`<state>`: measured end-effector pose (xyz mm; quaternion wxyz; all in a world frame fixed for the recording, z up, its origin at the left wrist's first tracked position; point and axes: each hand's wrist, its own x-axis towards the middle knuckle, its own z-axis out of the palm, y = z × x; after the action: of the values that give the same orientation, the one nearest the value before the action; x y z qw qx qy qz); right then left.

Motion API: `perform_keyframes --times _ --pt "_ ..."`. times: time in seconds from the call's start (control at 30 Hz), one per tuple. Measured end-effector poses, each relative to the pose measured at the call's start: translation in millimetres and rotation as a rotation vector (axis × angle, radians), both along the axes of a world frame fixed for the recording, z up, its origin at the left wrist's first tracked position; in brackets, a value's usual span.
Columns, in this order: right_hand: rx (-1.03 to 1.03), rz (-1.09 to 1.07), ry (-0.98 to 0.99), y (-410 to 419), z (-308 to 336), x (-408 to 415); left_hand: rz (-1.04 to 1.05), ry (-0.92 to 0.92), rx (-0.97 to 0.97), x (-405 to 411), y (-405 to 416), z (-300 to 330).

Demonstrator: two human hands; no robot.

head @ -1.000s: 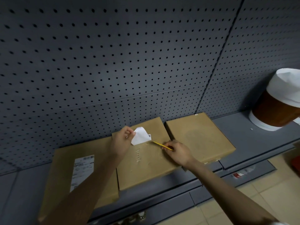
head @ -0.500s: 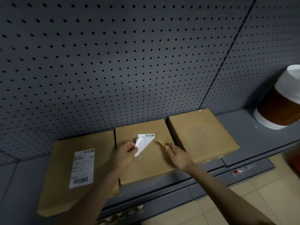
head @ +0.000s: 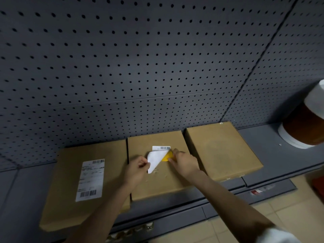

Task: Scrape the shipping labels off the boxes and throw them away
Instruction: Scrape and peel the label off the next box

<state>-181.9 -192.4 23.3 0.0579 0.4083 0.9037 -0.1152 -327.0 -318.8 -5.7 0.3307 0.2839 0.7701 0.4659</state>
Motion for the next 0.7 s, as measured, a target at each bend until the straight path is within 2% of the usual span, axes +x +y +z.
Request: perform_keyframes --times 0.17,0.4,0.53,0.63,0.7 --pt "-0.037 -0.035 -0.045 15.2 -0.1 18.3 0.002 -0.072 -0.019 -12.4 2.0 -1.9" --pt "-0.068 -0.076 0.037 5.8 -2.2 0.3 -0.022 -0.129 -0.044 -18.9 3.4 -0.9" --pt "-0.137 -0.028 -0.052 15.7 5.4 25.3 -0.016 -0.200 -0.003 -22.1 4.6 4.5" --pt "-0.193 0.028 -0.031 17.6 12.0 35.3 0.010 -0.280 0.042 -24.4 5.5 6.8" --pt "-0.225 0.062 -0.011 18.7 14.6 39.2 0.000 -0.181 0.027 -22.6 8.1 9.5"
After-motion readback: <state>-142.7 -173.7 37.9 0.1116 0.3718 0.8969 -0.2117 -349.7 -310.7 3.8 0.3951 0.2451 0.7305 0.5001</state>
